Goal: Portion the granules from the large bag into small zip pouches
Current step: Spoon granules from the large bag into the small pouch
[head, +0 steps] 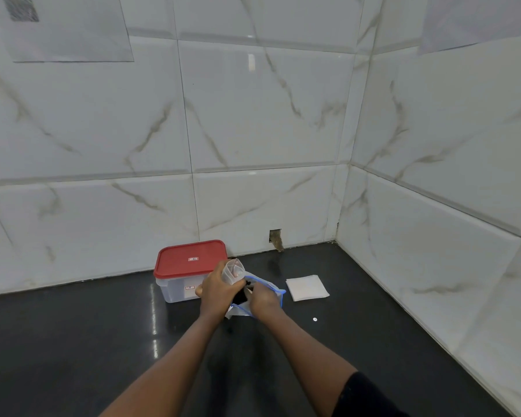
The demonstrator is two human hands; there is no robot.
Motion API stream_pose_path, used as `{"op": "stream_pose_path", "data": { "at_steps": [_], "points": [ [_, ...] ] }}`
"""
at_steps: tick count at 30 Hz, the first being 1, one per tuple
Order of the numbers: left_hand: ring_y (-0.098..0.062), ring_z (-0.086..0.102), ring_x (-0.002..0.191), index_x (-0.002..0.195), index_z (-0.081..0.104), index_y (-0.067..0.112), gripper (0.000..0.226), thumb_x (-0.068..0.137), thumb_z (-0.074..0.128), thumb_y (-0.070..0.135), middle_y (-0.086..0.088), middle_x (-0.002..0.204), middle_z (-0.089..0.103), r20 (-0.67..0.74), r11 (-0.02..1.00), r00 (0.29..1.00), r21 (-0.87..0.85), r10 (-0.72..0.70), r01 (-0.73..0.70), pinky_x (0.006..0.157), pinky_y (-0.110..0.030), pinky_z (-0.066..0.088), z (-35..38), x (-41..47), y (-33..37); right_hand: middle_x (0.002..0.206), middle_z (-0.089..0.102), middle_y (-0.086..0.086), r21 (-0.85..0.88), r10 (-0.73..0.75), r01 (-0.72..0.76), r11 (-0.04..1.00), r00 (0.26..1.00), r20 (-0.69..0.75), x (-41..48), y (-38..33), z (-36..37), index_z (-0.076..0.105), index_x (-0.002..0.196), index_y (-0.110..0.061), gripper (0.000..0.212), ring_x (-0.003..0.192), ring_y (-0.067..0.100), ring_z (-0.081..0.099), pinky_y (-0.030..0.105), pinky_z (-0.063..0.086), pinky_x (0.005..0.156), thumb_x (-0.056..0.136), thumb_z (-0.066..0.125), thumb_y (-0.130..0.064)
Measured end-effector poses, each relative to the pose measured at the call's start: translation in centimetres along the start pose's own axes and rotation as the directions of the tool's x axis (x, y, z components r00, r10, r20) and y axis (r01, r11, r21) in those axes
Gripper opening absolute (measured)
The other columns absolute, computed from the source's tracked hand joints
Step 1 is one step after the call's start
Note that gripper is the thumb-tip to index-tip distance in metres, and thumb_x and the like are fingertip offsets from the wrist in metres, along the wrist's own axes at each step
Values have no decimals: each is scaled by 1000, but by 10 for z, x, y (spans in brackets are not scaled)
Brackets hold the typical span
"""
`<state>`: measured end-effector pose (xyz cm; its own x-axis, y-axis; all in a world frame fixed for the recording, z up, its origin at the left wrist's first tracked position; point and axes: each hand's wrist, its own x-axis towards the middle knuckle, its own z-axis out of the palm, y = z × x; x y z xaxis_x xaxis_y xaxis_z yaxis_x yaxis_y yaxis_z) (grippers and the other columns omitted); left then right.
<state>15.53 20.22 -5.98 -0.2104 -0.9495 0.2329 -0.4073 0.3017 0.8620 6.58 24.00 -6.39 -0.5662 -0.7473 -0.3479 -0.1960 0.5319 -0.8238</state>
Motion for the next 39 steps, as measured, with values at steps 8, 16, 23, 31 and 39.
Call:
{"op": "stream_pose_path", "data": {
  "at_steps": [8,16,23,31,39],
  "points": [
    [-17,57,87,111,59,18,35,78,71,20,3,89,62,0,999,1000,-39,8,-8,73,-25,37,-3,-3,-3,86,58,7,-121,-53,53,991,999,8,-11,-3,1,57,90,-6,19,91,18,54,26,45,82,96,39,-6],
    [-15,55,86,105,60,24,34,75,75,25,6,87,62,-12,999,1000,-40,6,-7,74,-26,36,-2,-7,-1,114,56,16,-197,-200,208,958,978,59,-17,2,-12,55,124,-7,34,106,28,53,28,41,92,101,30,-9],
    [-11,52,85,106,59,26,33,77,73,25,9,87,60,8,1000,1000,-13,13,-13,71,-19,33,-2,-15,4,130,55,18,-413,-203,241,878,970,134,-29,0,-17,54,127,-4,34,122,33,51,34,42,98,96,41,-7],
    [-14,54,87,99,54,32,30,77,73,29,10,86,59,11,1000,1000,10,13,-13,80,-29,37,-5,-17,-2,129,55,20,-333,-195,233,914,970,145,-37,5,-15,53,127,-1,33,121,34,51,34,41,97,98,37,-3],
    [-12,56,88,105,57,29,30,79,71,26,9,89,61,17,1000,1000,-1,23,-23,85,-31,41,-5,-22,-5,90,60,14,137,-25,17,990,998,57,-44,-6,-15,55,113,-2,25,72,21,55,14,48,47,98,36,-1]
  ]
}}
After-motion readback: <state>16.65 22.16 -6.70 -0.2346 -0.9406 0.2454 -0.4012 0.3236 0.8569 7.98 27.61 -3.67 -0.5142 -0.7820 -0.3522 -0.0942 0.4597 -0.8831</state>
